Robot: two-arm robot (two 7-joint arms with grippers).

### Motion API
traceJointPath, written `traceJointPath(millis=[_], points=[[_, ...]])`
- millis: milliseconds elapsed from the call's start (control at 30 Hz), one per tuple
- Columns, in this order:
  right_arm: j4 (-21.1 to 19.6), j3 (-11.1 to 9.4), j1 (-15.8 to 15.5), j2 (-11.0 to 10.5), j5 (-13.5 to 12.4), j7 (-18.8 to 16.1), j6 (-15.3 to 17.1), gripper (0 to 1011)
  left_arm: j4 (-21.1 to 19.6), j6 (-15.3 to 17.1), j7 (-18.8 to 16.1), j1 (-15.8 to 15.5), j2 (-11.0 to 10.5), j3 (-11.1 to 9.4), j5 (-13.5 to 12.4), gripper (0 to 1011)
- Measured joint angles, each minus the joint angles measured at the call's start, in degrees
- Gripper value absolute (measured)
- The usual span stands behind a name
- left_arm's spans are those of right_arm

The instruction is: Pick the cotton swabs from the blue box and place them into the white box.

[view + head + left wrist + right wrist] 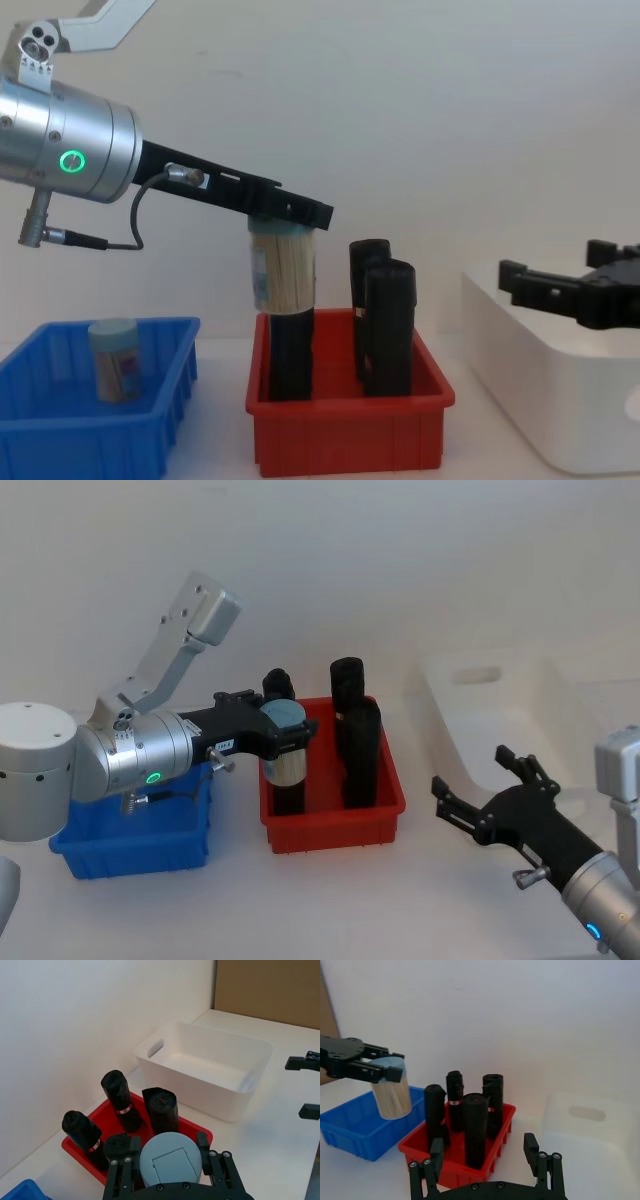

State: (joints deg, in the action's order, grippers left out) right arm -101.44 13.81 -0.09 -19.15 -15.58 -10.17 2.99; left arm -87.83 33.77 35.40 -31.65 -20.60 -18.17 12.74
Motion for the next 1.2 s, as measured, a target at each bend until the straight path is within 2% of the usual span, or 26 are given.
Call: traceJointPath(millis=[333, 667, 900, 1200], points=[[1.1, 1.9, 2.4, 1.8, 2.4, -6.7, 1.5, 1001, 0.0, 0.1, 0.4, -0.1, 0.1, -0.1, 0.0, 670], [5.2, 4.3, 6.9, 5.4, 6.2, -12.6, 3.6, 1001, 0.0, 0.1, 0.5, -0.2, 0.1, -0.1, 0.0, 670], [8.0, 5.4, 9.4, 7.5, 8.2, -14.1, 4.0, 1002, 0.0, 0.1, 0.5, -0.2, 0.1, -0.1, 0.0, 670], [12.4, 6.7, 12.6, 10.3, 10.2, -13.7, 3.5, 1002, 0.0, 0.1, 0.6, -0.2, 0.1, -0.1, 0.0, 671]])
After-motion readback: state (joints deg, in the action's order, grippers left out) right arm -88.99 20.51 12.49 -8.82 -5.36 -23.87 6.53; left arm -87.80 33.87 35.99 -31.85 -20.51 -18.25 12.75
